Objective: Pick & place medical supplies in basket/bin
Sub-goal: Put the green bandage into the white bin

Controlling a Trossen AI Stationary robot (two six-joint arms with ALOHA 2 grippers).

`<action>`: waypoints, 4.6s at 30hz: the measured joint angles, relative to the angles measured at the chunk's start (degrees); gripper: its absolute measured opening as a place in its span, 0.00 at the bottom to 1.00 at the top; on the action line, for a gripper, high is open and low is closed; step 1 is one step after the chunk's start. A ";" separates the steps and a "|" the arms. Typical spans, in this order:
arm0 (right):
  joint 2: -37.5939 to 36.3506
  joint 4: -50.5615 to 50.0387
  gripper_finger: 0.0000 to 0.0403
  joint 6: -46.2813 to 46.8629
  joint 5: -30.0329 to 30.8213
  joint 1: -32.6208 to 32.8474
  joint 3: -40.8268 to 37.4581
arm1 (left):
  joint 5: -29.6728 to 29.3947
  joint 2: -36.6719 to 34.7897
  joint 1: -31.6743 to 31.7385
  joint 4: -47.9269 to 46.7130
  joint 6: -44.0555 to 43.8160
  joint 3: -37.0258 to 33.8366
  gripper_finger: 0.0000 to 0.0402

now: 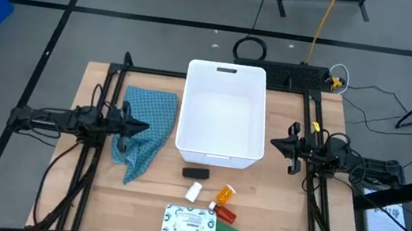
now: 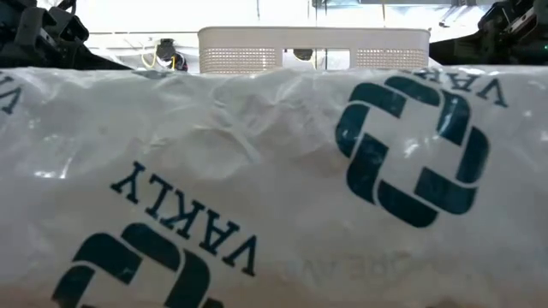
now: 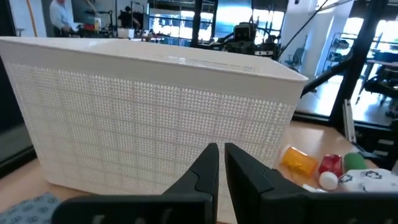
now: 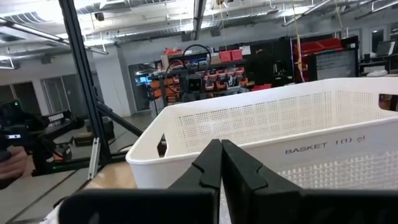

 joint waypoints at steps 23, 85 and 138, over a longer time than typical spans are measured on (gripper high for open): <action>19.99 -0.34 0.05 -18.82 -1.25 7.43 23.91 | -0.55 0.00 0.01 -3.34 19.32 -0.01 0.08; 107.74 -32.92 0.54 63.89 20.88 51.98 65.31 | -6.23 0.00 0.01 -4.65 5.76 0.08 0.08; 56.46 19.60 0.12 -13.64 7.81 40.10 24.19 | -6.49 0.07 0.01 -4.72 8.31 0.03 0.08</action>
